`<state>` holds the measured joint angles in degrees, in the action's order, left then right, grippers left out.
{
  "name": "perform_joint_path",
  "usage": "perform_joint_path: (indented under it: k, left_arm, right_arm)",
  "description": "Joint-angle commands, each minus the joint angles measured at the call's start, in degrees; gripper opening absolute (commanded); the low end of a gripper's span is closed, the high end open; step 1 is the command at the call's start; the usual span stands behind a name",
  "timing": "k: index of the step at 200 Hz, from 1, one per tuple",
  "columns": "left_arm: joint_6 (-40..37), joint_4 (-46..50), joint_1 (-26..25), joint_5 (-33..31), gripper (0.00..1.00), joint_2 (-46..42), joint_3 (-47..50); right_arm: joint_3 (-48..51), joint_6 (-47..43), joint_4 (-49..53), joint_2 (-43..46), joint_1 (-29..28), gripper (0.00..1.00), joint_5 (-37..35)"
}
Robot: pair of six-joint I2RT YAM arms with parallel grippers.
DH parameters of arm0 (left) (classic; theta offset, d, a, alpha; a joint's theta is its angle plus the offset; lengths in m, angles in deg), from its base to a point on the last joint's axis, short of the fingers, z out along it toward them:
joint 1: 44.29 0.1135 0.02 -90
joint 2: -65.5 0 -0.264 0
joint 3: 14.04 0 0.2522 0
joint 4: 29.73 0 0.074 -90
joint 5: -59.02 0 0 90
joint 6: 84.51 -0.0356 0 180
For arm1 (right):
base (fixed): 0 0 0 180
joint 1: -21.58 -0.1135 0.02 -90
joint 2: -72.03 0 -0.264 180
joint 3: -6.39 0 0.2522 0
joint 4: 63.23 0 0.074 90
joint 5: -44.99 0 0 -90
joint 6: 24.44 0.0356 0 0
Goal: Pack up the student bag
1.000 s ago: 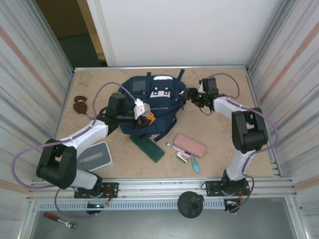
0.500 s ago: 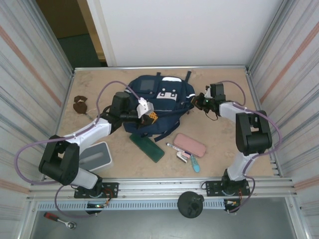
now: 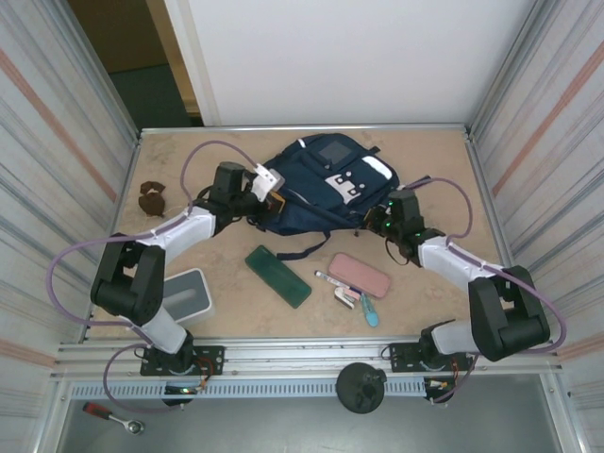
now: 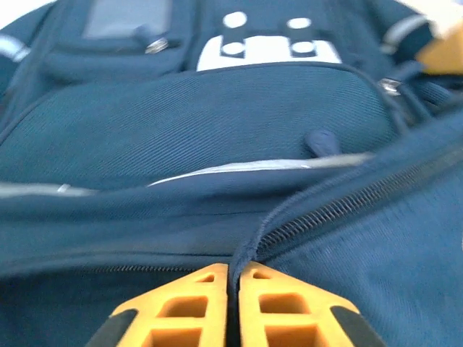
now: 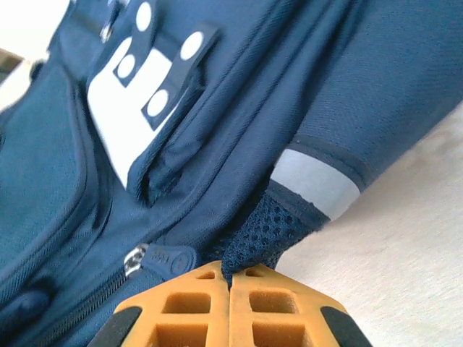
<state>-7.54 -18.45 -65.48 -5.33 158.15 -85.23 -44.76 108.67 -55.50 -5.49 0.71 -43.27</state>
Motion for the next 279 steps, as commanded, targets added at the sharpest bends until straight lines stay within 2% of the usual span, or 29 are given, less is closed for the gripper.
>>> perform_joint_path:
  k: [1,21,46,70,86,104,138,166,180,216,240,279]
  left_arm:
    - [11.60,-2.35,3.73,-11.42,0.23,0.70,-2.04]
    - [15.46,-1.18,5.66,-14.18,0.39,0.42,-1.91]
    - [18.40,1.31,5.95,-19.60,0.48,-2.46,-0.84]
    - [23.28,1.40,5.90,-21.38,0.60,-7.08,2.02]
    - [26.14,-1.05,5.43,-18.42,0.61,-9.85,5.05]
    - [28.06,-2.51,1.96,-19.54,0.62,-11.90,7.46]
    - [27.04,-1.24,-9.57,-26.09,0.62,-10.26,5.73]
    - [28.34,0.38,-17.97,-30.48,0.61,-5.00,1.35]
    - [28.77,0.84,-21.16,-32.48,0.62,-1.50,-0.91]
    - [29.30,3.44,-25.01,-34.35,0.61,7.30,-7.80]
    - [28.36,4.92,-27.12,-38.53,0.62,10.52,-9.96]
    - [27.96,8.78,-27.59,-42.47,0.63,14.49,-13.25]
  right_arm:
    - [-0.08,0.44,0.05,0.46,-7.44,0.11,-4.90]
    - [-2.77,-2.10,3.99,-1.71,-11.49,0.27,-7.32]
    - [-4.49,-6.38,8.29,-0.25,-13.66,0.41,-9.38]
    - [-5.78,-10.30,11.06,2.81,-13.42,0.47,-9.56]
    - [-7.18,-12.88,12.08,3.18,-12.47,0.49,-8.41]
    - [-8.93,-14.25,11.31,0.92,-9.08,0.50,-3.06]
    - [-10.59,-13.52,7.22,-6.49,-2.92,0.43,5.19]
    - [-10.07,-9.22,3.95,-12.01,1.12,0.25,9.03]
    - [-8.14,-6.64,0.28,-13.74,2.42,0.20,12.04]
    - [-3.42,-2.02,-7.52,-17.10,1.19,0.13,15.34]
    - [-1.78,-0.61,-10.97,-18.66,-0.18,0.12,15.76]
    - [-0.95,0.39,-13.91,-19.85,-0.41,0.11,16.67]
